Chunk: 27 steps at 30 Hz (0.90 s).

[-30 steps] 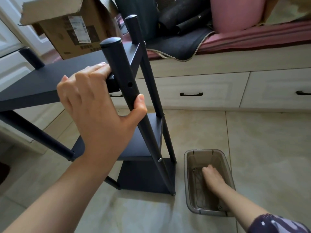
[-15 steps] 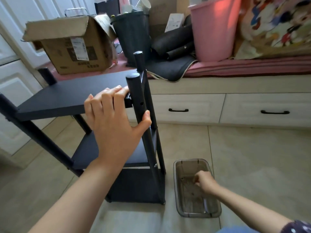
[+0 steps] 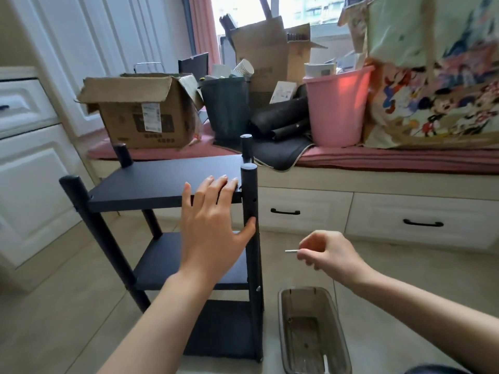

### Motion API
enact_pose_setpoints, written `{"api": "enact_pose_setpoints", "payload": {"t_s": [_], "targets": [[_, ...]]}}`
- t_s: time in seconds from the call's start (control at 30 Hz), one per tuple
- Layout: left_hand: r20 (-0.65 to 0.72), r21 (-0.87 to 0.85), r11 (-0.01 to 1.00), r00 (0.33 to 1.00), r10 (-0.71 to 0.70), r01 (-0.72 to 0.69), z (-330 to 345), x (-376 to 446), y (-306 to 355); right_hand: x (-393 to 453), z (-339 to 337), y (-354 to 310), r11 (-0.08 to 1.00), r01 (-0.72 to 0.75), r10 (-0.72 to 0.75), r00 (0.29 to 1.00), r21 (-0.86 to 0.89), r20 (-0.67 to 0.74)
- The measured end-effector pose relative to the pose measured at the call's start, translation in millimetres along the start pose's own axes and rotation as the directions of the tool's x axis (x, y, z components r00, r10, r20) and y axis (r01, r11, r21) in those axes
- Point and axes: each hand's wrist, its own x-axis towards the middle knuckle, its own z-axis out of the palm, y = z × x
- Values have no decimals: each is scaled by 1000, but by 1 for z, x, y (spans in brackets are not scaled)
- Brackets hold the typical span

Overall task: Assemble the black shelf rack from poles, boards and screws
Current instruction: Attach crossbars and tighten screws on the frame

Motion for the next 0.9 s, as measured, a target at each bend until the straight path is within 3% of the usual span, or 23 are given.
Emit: {"api": "enact_pose_setpoints", "payload": {"t_s": [0.17,0.27,0.33,0.4,0.47,0.57,0.63,0.7,0.77,0.9], "targets": [[-63,-178,984,997,-37,25,-9,-5,-2,3,-13,-78,930,84,-28,987,359,-158],[-211,-365,924,956,-204,116,-15,-8,4,-4,-9,-104,870,173,-64,968,462,-241],[-233,-503,835,895,-379,223,-20,-8,12,-12,-2,-108,843,214,-83,958,494,-273],[-74,-648,659,830,-553,382,-20,-7,16,-18,6,-105,832,230,-97,956,504,-277],[174,-725,430,747,-642,538,-16,-5,17,-21,12,-100,842,224,-101,959,491,-265],[497,-768,-11,585,-640,640,-8,-1,15,-20,15,-96,848,229,-121,962,479,-245],[598,-770,-225,551,-582,597,-6,4,12,-21,16,-97,840,246,-150,962,483,-229],[644,-757,-324,564,-516,567,-2,8,7,-20,17,-97,835,262,-167,958,483,-231],[669,-743,-362,601,-438,564,0,10,7,-19,17,-97,831,266,-171,958,489,-231],[653,-757,-317,642,-402,571,5,10,9,-18,17,-97,820,274,-174,956,502,-237]]}}
